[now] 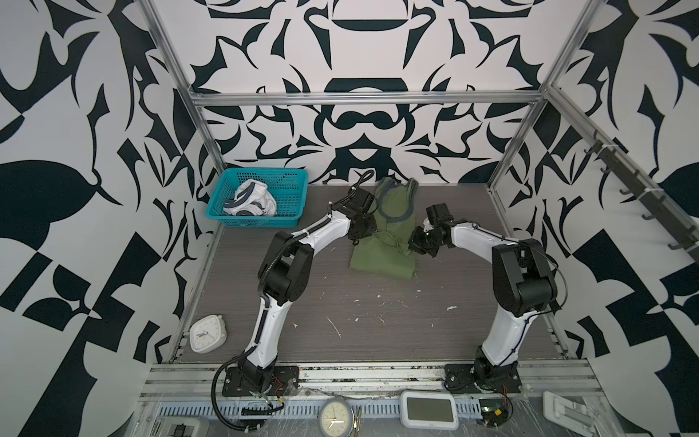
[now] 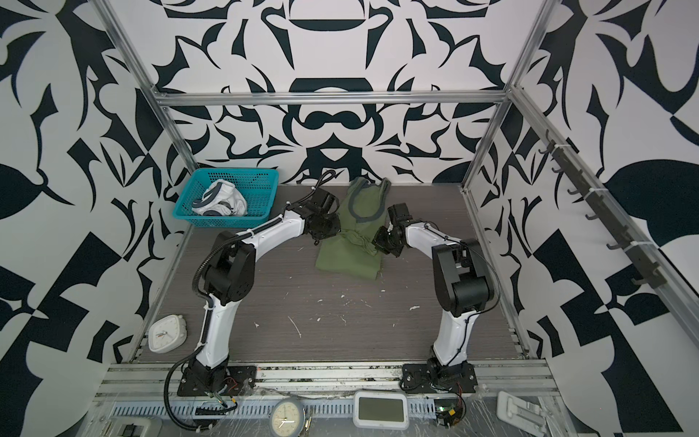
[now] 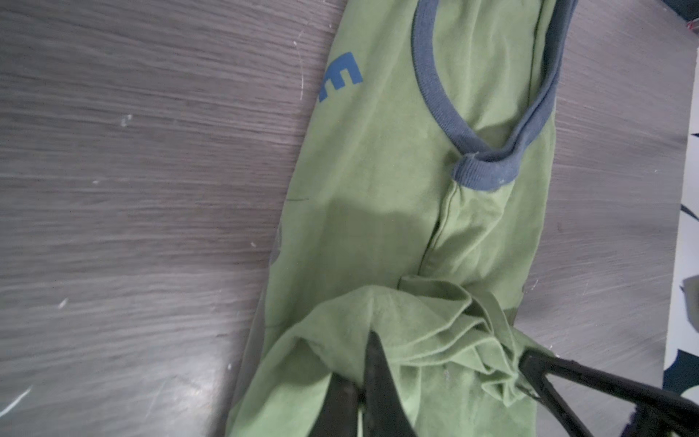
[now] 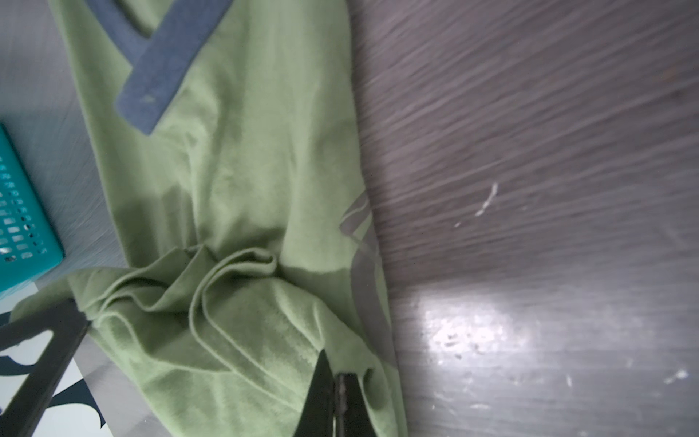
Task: Fold and stack tank tops
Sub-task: Fold the tank top at the top-center of the table.
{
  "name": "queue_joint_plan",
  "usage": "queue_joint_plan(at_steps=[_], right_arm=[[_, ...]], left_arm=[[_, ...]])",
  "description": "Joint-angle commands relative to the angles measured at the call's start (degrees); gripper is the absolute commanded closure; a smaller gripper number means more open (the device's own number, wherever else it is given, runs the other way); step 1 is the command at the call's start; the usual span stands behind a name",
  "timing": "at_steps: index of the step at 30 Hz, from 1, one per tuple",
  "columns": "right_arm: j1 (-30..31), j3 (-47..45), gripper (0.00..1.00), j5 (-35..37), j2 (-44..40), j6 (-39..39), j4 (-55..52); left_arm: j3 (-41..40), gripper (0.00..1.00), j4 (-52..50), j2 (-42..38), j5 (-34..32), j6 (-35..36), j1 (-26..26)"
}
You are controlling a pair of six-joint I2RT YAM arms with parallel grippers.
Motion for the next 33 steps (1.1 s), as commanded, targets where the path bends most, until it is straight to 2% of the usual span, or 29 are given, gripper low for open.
queue_joint_plan(at_steps=[1, 3, 5, 9, 11, 16, 20, 26, 33], right_arm=[[-1.1, 2.1, 0.83, 0.8, -0.6, -1.4, 0.2], [-1.4, 3.0, 0.57, 1.2, -1.0, -2.7, -1.4], [-1.4, 4.4, 0.44, 1.8, -1.7, -4.8, -3.9], [-1.4, 3.8, 0.34, 3.5, -5.5, -8.1, -7.9], [-1.4, 1.0, 0.34, 2.9, -8.4, -8.5, -8.4], [-0.3, -9.7, 0.34, -0.9, -17.0, -7.4, -5.8], [2.2, -17.7, 0.31, -2.9, -23.0, -4.5, -2.0], [5.5, -24.6, 0.31, -2.9, -23.9, -1.1, 4.4], [6.4, -25.2, 0.42, -2.5, -18.2, -0.6, 10.3]], left_arm=[[3.2, 0.77, -2.4, 2.5, 0.8, 1.4, 1.0], [4.6, 0.62, -5.0, 2.6, -0.4, 2.3, 1.7], [4.4, 0.48, -6.4, 0.8, -1.9, 3.2, 2.2], [-0.7, 0.26, -6.9, -6.9, -4.4, 5.5, 2.4], [-6.8, 0.23, -5.0, -12.0, -3.7, 5.6, 2.4], [-25.3, 0.22, 1.4, -22.6, -0.1, 3.5, 2.4], [-33.5, 0.22, 5.9, -25.5, 4.1, 2.6, 2.4], [-35.9, 0.27, 9.8, -22.8, 7.8, 2.3, 2.4], [-34.8, 0.35, 11.7, -18.0, 11.2, 2.1, 2.4]])
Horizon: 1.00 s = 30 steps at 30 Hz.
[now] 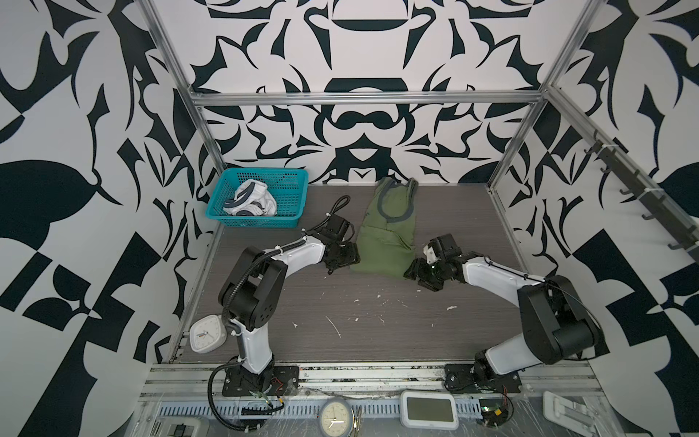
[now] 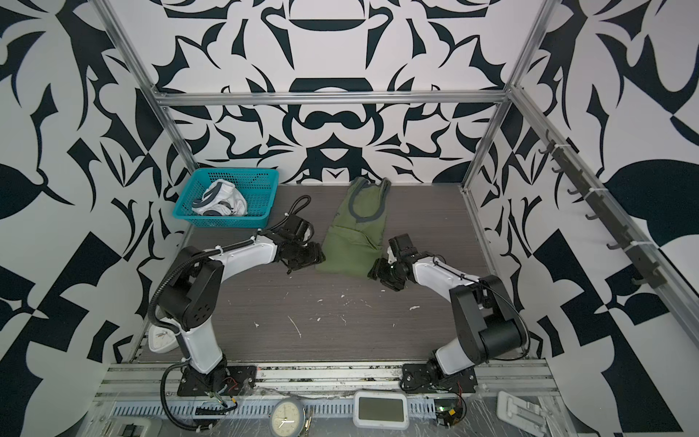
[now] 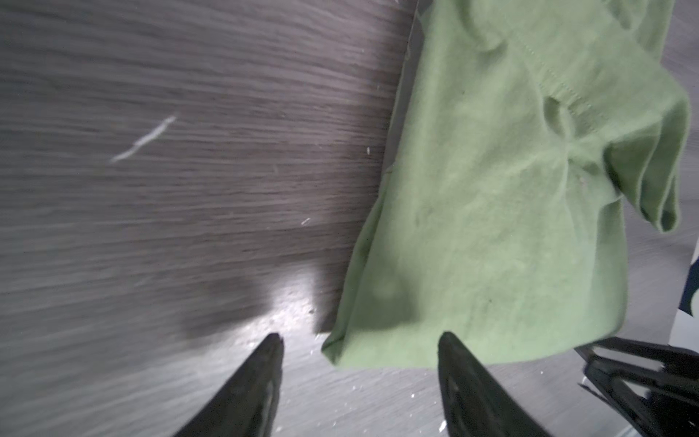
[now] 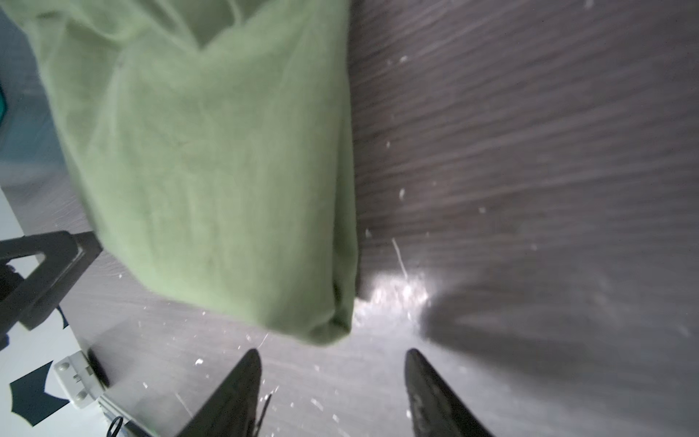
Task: Fold and stack tank tops
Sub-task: Fold the tank top at the top-center of the table.
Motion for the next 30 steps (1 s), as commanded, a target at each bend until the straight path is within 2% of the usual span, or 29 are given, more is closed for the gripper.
queue_joint_plan(at_steps=[1, 8, 17, 22, 26, 30], right_arm=[[0.6, 0.4, 0.44, 0.7, 1.3, 0.6, 5.0], [0.6, 1.5, 0.56, 2.2, 4.9, -0.5, 6.4], [1.0, 1.3, 0.98, 2.7, 1.0, -1.5, 3.7], [1.4, -0.5, 1.00, 4.8, -5.4, -2.4, -3.5], [2.6, -3.6, 1.00, 4.2, -11.6, -2.9, -9.1], [5.1, -5.7, 1.00, 3.5, -18.9, -2.0, -14.9]], left_arm=[[1.0, 0.36, 1.9, 2.5, 2.8, -0.4, -0.1], [1.7, 0.52, 3.0, 5.4, 4.0, -1.2, -0.4], [-4.0, 0.84, 5.5, 0.2, 1.2, -2.8, -3.0], [-12.3, 0.99, 7.1, -7.5, -1.5, -5.6, -4.5], [-19.9, 1.00, 6.3, -15.7, -2.9, -7.7, -6.8], [-24.9, 1.00, 3.3, -23.6, -4.6, -12.0, -12.0]])
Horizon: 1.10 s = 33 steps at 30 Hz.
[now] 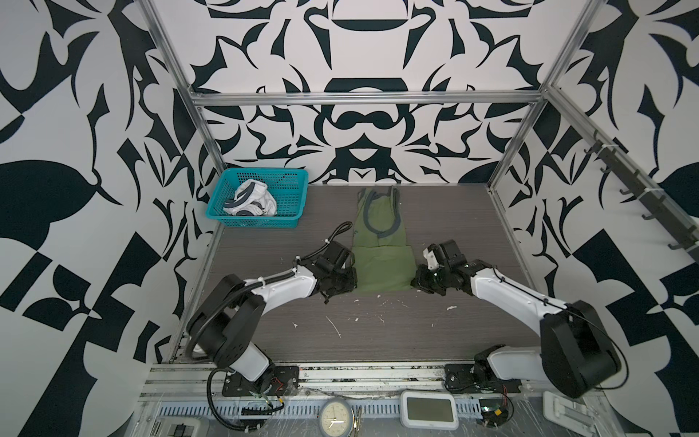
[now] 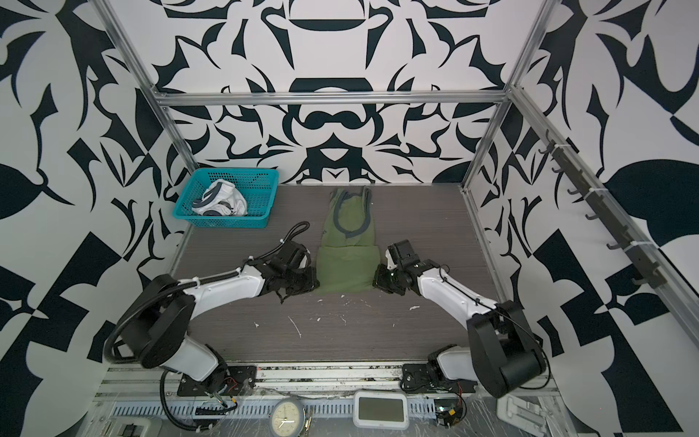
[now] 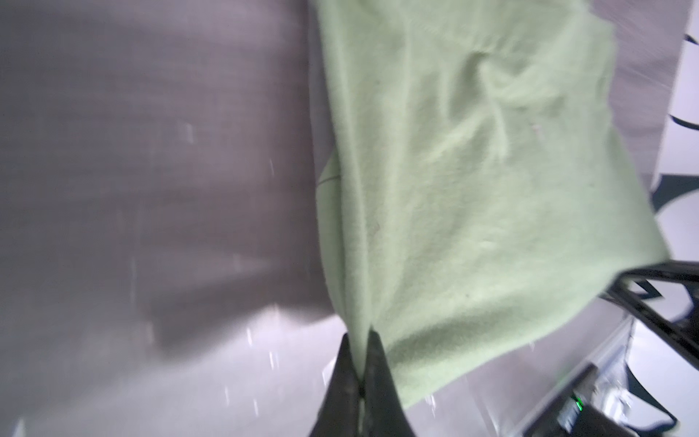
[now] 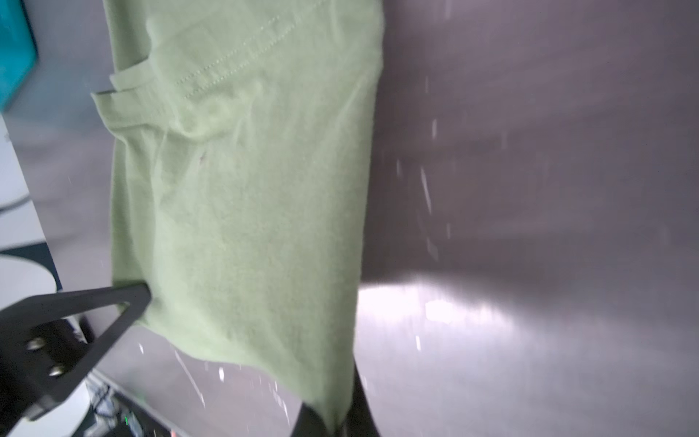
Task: Fold and stack tank tops
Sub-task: Fold the tank top at the top-center of the table.
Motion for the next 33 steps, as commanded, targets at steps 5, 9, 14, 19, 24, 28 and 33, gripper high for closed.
queue_joint_plan(at_steps=[5, 9, 14, 19, 24, 28, 33], right_arm=[[2.2, 0.5, 1.00, -0.2, -12.8, 1.7, -12.2], [2.1, 6.9, 1.00, -0.9, -12.3, 1.4, -13.4], [0.9, 18.5, 1.00, -1.8, -3.9, -0.8, -12.4], [-3.6, 30.4, 1.00, -5.9, 9.2, -3.1, -10.6], [-8.2, 41.2, 1.00, -10.8, 22.9, -3.6, -10.1], [-10.3, 48.7, 1.00, -14.3, 32.5, -3.3, -10.3], [-11.7, 57.8, 1.00, -16.6, 42.9, -1.6, -8.8]], left_arm=[[-2.3, 1.00, -10.6, -12.9, -7.7, -9.2, -8.7], [3.1, 1.00, -14.0, -17.8, -9.9, -8.9, -8.9], [16.7, 0.99, -20.3, -11.1, -13.3, -3.2, -6.0], [27.4, 1.00, -19.4, -0.2, -7.3, -1.3, 2.8], [39.3, 1.00, -17.4, 12.6, -1.2, -0.5, 9.7], [48.2, 1.00, -18.2, 22.4, 1.6, -1.8, 13.3], [57.9, 0.97, -18.8, 32.1, 2.7, -2.9, 15.7]])
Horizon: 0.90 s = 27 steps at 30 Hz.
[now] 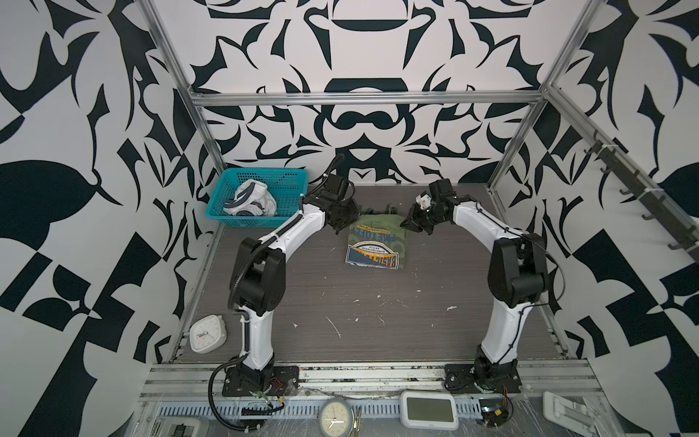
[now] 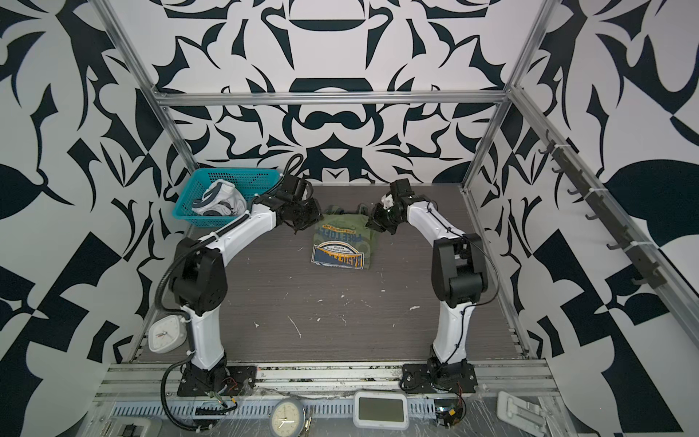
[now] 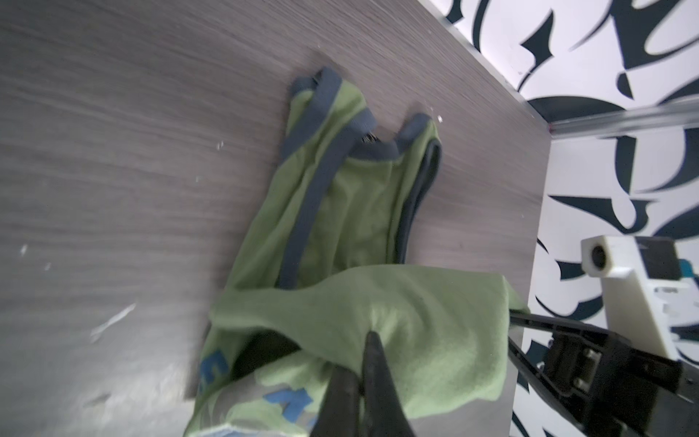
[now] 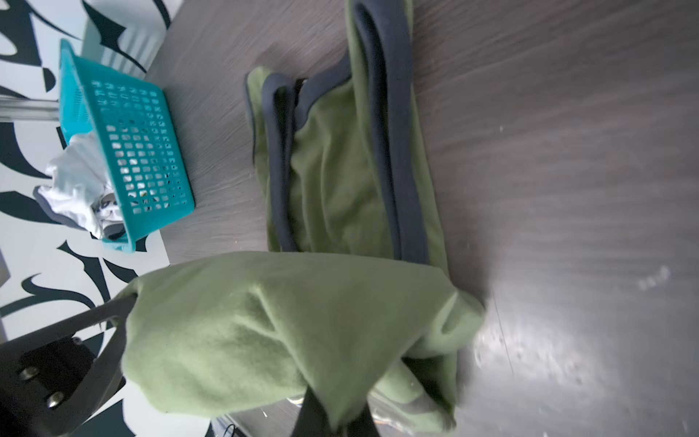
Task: Fold and stack tank tops
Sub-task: Fold the tank top at the top-center of the table.
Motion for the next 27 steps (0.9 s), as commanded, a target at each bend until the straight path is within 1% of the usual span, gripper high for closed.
queue_joint_plan(at_steps=[1, 2, 5, 6, 9, 10, 11, 13, 15, 17, 19, 20, 22, 27], right_arm=[[-0.8, 7.1, 1.00, -3.0, 3.7, 0.6, 0.4], [-1.1, 8.9, 1.00, -2.8, 5.4, 0.7, -0.1], [-2.5, 11.8, 0.76, -2.6, 8.4, 1.4, 1.2], [-2.9, 12.5, 0.67, -2.6, 8.9, 1.2, 1.5], [-3.5, 14.4, 0.49, -1.4, 8.9, -1.4, 0.4], [-3.5, 14.2, 0.46, 0.0, 8.1, -2.8, -0.1], [-3.5, 13.3, 0.44, 1.1, 7.3, -3.7, -0.3], [-3.5, 9.5, 0.42, 1.9, 5.1, -5.1, 1.0], [-3.3, 5.0, 0.42, 2.8, 3.1, -5.7, 3.6], [-2.9, 1.6, 0.41, 4.0, 1.9, -6.5, 5.5], [-2.4, -0.1, 0.41, 5.3, 1.9, -7.2, 6.7], [-2.2, -0.2, 0.41, 5.4, 2.4, -7.3, 7.2], [-1.5, 1.1, 0.42, 5.0, 4.4, -7.6, 7.0], [0.3, 4.4, 0.42, 6.2, 7.4, -8.5, 6.6]], left_arm=[[5.8, 0.95, -1.9, 4.4, 1.7, -1.1, 1.4], [7.9, 0.91, -2.0, 6.4, 2.1, -1.2, 1.9], [15.6, 0.76, -3.0, 12.5, 5.0, -0.5, 3.2], [17.9, 0.69, -3.3, 14.4, 5.8, 0.1, 3.7], [24.4, 0.42, -7.2, 17.8, 5.5, 3.2, 5.2], [25.1, 0.35, -8.4, 17.9, 4.6, 4.6, 5.8], [24.8, 0.32, -8.7, 17.4, 4.3, 5.9, 6.3], [21.0, 0.25, -7.4, 14.7, 3.5, 9.1, 6.9], [15.6, 0.22, -6.0, 11.7, 2.3, 11.9, 6.9], [9.8, 0.21, -3.1, 8.9, 2.7, 13.2, 6.9], [4.6, 0.21, 0.5, 7.3, 3.6, 13.5, 6.9], [3.4, 0.21, 1.5, 7.2, 3.8, 13.7, 6.9], [2.4, 0.23, 2.6, 8.1, 4.2, 14.1, 6.9], [4.1, 0.30, 4.3, 11.4, 7.0, 14.5, 6.7]])
